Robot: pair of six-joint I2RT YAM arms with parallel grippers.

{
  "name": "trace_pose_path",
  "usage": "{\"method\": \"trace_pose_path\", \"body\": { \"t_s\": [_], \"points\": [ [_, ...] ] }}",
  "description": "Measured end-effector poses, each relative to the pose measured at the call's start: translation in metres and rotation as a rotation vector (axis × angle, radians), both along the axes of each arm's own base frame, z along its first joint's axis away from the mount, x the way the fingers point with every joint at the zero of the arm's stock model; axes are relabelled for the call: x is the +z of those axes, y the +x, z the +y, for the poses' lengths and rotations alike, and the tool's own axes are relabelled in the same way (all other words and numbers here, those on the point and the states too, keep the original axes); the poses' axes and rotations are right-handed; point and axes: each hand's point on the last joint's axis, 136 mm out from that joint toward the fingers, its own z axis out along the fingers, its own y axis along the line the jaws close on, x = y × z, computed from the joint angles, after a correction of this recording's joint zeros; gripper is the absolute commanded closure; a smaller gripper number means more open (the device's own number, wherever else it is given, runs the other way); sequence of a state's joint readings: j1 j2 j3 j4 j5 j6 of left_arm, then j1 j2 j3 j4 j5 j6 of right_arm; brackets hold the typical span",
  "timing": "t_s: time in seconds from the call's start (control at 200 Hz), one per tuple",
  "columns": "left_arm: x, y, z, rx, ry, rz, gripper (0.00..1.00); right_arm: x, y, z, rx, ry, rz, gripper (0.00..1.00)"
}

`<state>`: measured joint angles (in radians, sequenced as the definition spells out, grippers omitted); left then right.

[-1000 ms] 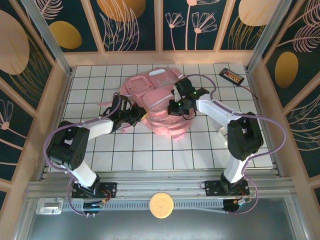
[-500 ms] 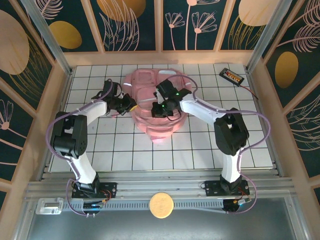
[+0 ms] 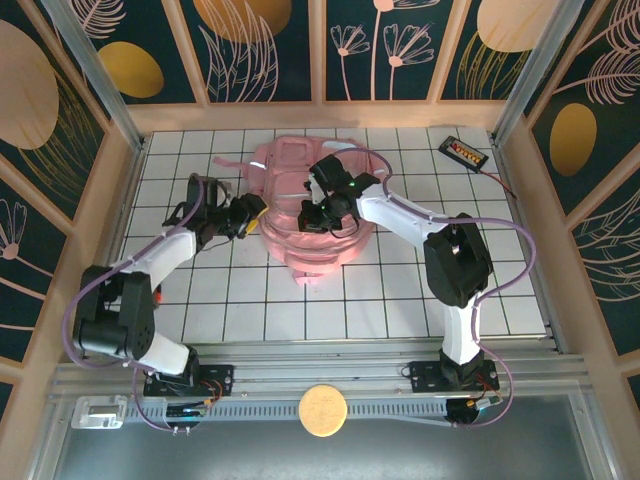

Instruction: Pack the student bag

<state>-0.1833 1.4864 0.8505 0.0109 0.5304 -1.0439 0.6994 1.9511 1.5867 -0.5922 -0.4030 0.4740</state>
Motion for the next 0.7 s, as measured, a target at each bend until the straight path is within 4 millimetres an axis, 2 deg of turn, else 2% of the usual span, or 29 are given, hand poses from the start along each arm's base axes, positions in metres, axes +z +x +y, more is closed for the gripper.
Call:
{"method": "trace_pose_path", "body": {
  "t_s": [0.215,0.41,0.51,0.696],
  "points": [
    [-0.005,-0.018,-0.010,0.051,-0.112,0.042,0.45,0.003,0.000,0.002,0.005,0.009,0.003,1.00],
    [0.011,-0.025,-0.045,0.018,-0.201,0.024,0.45,0.003,0.002,0.002,0.003,0.009,0.008,1.00],
    [0.012,-0.030,-0.060,0.003,-0.240,0.030,0.45,0.003,0.002,0.002,0.003,0.009,0.009,1.00],
    [0.002,-0.027,-0.063,0.028,-0.253,0.058,0.45,0.003,0.002,0.002,0.002,0.010,0.010,1.00]
  ]
}}
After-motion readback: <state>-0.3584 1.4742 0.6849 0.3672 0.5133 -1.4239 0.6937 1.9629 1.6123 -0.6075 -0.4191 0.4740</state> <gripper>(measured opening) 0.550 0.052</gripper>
